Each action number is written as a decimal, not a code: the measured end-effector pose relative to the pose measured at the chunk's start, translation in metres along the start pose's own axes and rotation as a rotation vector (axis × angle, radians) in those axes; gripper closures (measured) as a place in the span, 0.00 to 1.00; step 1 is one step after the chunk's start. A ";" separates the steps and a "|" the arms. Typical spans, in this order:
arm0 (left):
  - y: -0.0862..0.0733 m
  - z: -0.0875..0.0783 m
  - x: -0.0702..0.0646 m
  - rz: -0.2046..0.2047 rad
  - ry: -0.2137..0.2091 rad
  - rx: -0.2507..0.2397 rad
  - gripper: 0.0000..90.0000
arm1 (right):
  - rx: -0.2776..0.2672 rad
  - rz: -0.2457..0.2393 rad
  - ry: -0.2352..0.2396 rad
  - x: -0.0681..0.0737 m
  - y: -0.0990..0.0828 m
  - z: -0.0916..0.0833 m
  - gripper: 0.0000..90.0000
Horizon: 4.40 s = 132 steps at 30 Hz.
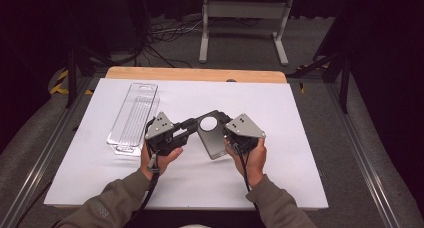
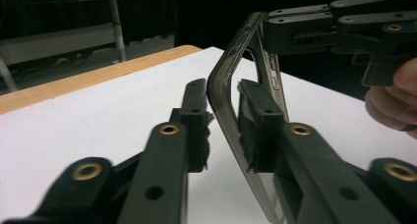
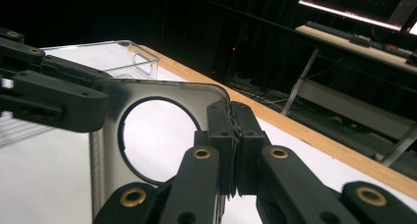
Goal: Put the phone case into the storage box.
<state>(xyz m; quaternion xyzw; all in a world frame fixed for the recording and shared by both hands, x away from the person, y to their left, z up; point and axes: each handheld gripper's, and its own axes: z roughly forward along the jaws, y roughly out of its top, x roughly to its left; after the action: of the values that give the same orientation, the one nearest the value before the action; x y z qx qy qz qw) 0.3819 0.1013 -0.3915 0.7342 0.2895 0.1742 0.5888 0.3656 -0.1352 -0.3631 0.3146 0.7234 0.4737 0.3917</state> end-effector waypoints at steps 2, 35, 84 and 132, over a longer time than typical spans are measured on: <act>0.000 0.000 0.001 0.002 0.004 0.002 0.84 | -0.002 -0.001 0.000 0.002 0.000 0.000 0.99; 0.011 -0.022 0.012 0.084 0.106 0.004 0.91 | -0.050 -0.023 0.114 0.020 0.000 -0.004 0.87; 0.019 -0.049 0.035 0.071 0.244 -0.025 0.93 | -0.004 -0.046 0.252 -0.003 -0.030 -0.035 0.46; 0.033 -0.078 0.055 0.024 0.312 -0.103 0.93 | 0.043 -0.069 0.178 -0.030 -0.081 -0.076 0.29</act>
<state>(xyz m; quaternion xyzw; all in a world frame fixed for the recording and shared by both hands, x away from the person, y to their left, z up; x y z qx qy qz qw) 0.3853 0.1909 -0.3458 0.6705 0.3592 0.3077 0.5716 0.3080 -0.2216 -0.4118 0.2545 0.7759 0.4702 0.3349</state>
